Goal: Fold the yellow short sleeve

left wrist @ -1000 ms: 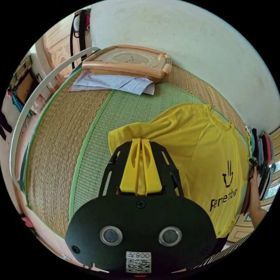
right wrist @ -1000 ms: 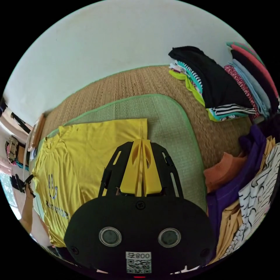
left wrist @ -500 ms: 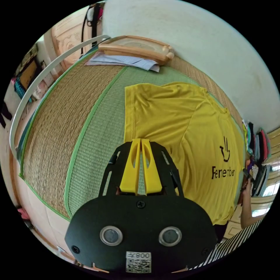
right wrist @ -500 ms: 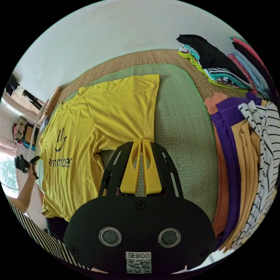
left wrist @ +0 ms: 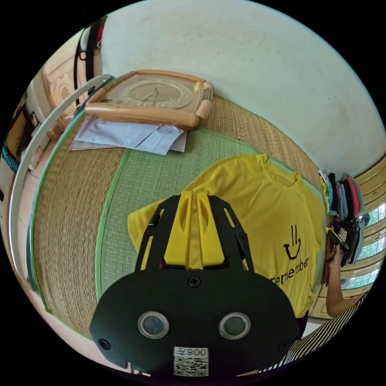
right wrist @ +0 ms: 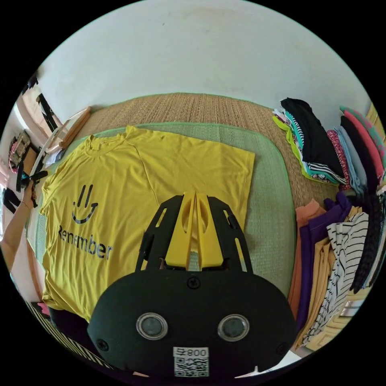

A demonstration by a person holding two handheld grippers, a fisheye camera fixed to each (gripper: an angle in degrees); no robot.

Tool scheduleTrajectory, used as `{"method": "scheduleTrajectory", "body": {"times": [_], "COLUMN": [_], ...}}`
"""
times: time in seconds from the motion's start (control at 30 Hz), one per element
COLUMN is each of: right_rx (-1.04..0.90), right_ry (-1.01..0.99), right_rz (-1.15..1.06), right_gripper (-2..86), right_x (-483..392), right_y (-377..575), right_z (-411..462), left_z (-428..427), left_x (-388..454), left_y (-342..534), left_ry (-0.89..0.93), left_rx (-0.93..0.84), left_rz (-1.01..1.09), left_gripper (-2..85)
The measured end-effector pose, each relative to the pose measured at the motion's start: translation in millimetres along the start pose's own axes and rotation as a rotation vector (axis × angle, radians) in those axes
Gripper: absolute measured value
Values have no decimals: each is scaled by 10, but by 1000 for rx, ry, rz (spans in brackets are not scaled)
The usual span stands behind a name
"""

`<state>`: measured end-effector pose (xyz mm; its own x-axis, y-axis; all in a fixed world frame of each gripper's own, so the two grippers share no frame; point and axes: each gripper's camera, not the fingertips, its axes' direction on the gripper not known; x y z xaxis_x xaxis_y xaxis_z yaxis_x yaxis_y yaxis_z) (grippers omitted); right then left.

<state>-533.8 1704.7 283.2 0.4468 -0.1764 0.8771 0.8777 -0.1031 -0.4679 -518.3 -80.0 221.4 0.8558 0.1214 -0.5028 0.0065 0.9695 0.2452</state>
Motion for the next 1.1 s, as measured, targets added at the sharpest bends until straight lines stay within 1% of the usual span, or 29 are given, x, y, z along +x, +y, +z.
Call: {"method": "scheduleTrajectory", "body": {"times": [0.07, 0.1, 0.13, 0.17, 0.23, 0.33, 0.37, 0.4, 0.43, 0.5, 0.57, 0.6, 0.63, 0.7, 0.73, 0.8, 0.9, 1.0, 1.07, 1.1], "right_rx": [-12, -23, -35, -44, -81, -117, -115, -99, -98, -94, -91, -88, -86, -83, -82, -83, -82, -74, -70, -67], "right_ry": [14, -7, -37, -49, -55, -62, -74, -109, -133, -145, -164, -181, -201, -222, -233, -234, -230, -244, -255, -259], "right_rz": [26, 59, 93, 112, 166, 214, 221, 248, 269, 288, 298, 311, 325, 339, 344, 341, 334, 341, 347, 349], "right_gripper": [1, 1, 1, 1, 1, 2, 2, 2, 2, 2, 2, 2, 2, 2, 2, 2, 2, 2, 2, 2], "right_x": [81, 187, 307, 370, 584, 794, 831, 909, 979, 1062, 1134, 1187, 1240, 1307, 1341, 1370, 1393, 1435, 1462, 1474], "right_y": [74, 139, 213, 253, 409, 583, 615, 673, 720, 790, 856, 895, 930, 977, 1004, 1035, 1078, 1126, 1154, 1170], "right_z": [37, 66, 103, 125, 211, 307, 314, 308, 311, 314, 327, 336, 346, 360, 369, 377, 395, 417, 427, 433], "left_z": [102, 179, 224, 199, 177, 59, 20, -55, -99, -102, -62, -11, -60, -87, -137, -236, -383, -345, -310, -274], "left_x": [-19, -36, -49, -53, -70, -68, -76, -99, -123, -140, -110, -89, -75, -82, -78, -73, -82, -93, -72, -59], "left_y": [-163, -248, -312, -334, -461, -605, -629, -674, -713, -742, -745, -751, -766, -845, -898, -992, -1130, -1195, -1172, -1161], "left_ry": [-45, -94, -100, -98, -126, -230, -227, -187, -106, 0, -32, -117, -126, -138, -191, -227, -240, -88, -87, -135], "left_rx": [-40, -81, -103, -82, -112, -85, -69, -39, -35, -69, -117, -169, -129, -149, -128, -90, -37, -125, -157, -180], "left_rz": [15, 15, 37, 50, 82, 110, 108, 104, 107, 115, 151, 166, 182, 172, 163, 163, 153, 183, 211, 222], "left_gripper": [12, 10, 7, 7, 4, 3, 3, 3, 4, 6, 5, 4, 4, 3, 2, 2, 4, 9, 9, 7]}}
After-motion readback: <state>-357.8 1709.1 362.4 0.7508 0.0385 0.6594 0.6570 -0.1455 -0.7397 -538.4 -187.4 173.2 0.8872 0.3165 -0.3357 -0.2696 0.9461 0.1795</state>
